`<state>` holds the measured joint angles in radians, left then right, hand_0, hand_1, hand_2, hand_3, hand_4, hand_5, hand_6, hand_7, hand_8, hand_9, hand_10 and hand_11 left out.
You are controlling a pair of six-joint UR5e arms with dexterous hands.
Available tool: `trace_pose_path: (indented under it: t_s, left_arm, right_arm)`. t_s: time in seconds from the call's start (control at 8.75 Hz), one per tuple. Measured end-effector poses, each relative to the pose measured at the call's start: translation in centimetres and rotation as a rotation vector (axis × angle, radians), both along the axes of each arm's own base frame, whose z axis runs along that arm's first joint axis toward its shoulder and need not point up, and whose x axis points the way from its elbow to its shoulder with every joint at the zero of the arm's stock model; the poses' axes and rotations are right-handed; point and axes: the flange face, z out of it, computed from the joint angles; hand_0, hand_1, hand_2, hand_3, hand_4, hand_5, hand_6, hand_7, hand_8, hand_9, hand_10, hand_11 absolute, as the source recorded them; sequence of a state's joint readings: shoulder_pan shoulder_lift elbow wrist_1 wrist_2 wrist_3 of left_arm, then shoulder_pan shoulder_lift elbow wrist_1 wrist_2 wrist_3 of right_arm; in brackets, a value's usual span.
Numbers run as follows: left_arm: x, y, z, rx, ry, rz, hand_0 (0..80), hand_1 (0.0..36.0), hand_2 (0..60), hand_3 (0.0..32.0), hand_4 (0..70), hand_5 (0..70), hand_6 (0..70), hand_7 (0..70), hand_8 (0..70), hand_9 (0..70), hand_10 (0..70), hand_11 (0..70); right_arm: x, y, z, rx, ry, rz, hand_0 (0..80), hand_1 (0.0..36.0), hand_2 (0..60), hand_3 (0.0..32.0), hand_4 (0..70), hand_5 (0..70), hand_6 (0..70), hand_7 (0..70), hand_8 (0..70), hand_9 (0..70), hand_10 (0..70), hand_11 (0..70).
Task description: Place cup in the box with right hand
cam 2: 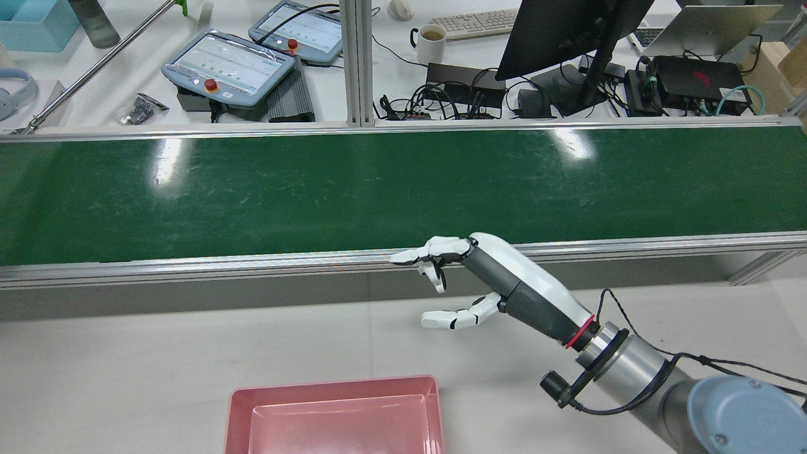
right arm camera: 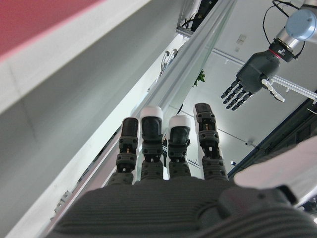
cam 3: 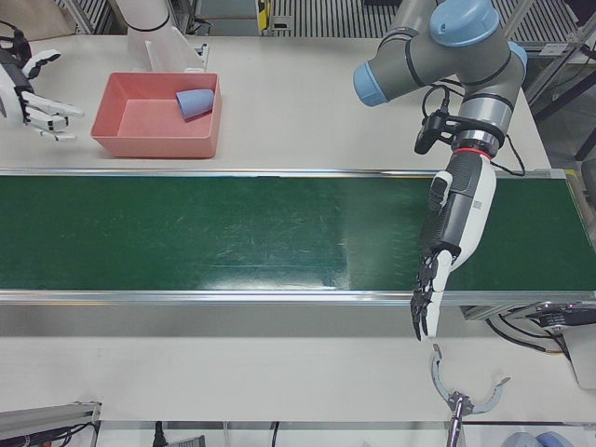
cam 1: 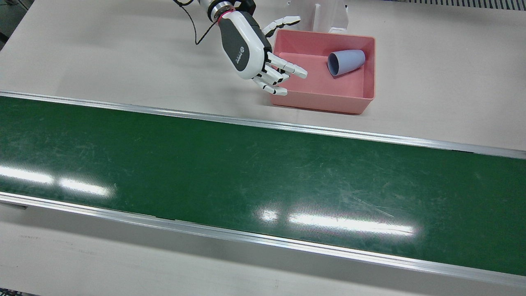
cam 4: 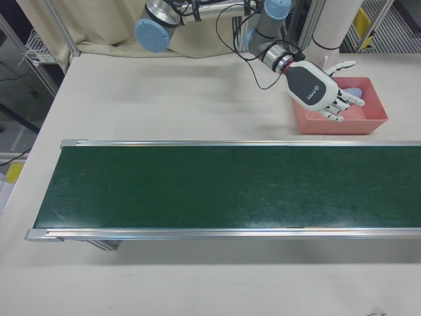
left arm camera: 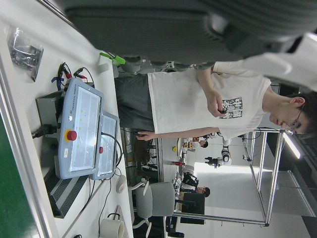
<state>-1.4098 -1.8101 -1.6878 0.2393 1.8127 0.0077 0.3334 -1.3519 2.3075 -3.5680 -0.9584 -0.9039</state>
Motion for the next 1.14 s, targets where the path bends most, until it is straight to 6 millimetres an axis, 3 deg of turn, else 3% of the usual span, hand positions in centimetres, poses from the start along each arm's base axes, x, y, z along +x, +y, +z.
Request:
trace_pose_path:
  t_s: [0.23, 0.46, 0.69, 0.8, 1.14]
  left_arm:
    - [0.0, 0.0, 0.0, 0.000, 0.000, 0.000, 0.0, 0.0, 0.0, 0.0, 0.0, 0.0, 0.0, 0.0, 0.0, 0.0, 0.0, 0.0]
    - [0.0, 0.0, 0.0, 0.000, 0.000, 0.000, 0.0, 0.0, 0.0, 0.0, 0.0, 0.0, 0.0, 0.0, 0.0, 0.0, 0.0, 0.0]
    - [0.0, 0.0, 0.0, 0.001, 0.000, -0.001, 0.0, 0.0, 0.0, 0.0, 0.0, 0.0, 0.0, 0.0, 0.0, 0.0, 0.0, 0.0]
    - [0.0, 0.0, 0.0, 0.001, 0.000, 0.000, 0.0, 0.0, 0.0, 0.0, 0.0, 0.0, 0.0, 0.0, 0.0, 0.0, 0.0, 0.0]
    - [0.0, 0.0, -0.1, 0.001, 0.000, 0.000, 0.0, 0.0, 0.0, 0.0, 0.0, 0.0, 0.0, 0.0, 0.0, 0.0, 0.0, 0.0]
  right_arm:
    - [6.2, -5.1, 1.0, -0.049, -0.048, 0.051, 51.1, 30.4, 59.5, 0.0, 13.3, 12.3, 36.2, 70.0, 42.3, 66.8, 24.3, 37.3]
    - [12.6, -9.0, 3.8, -0.138, -0.104, 0.143, 48.9, 28.6, 59.4, 0.0, 9.1, 12.0, 36.1, 70.0, 42.6, 67.3, 26.5, 40.2]
    - [18.6, -12.8, 8.3, -0.251, -0.185, 0.244, 41.8, 13.5, 29.3, 0.0, 2.2, 9.6, 34.2, 70.0, 44.3, 70.0, 30.0, 43.9]
    - [21.4, -14.3, 10.8, -0.282, -0.234, 0.289, 41.7, 14.2, 33.0, 0.0, 2.0, 10.3, 35.5, 70.0, 46.3, 70.0, 33.7, 48.5]
    - [29.0, -18.3, 19.2, -0.311, -0.299, 0.346, 46.0, 9.4, 16.9, 0.0, 16.9, 10.9, 37.9, 70.0, 51.3, 70.0, 36.5, 52.0]
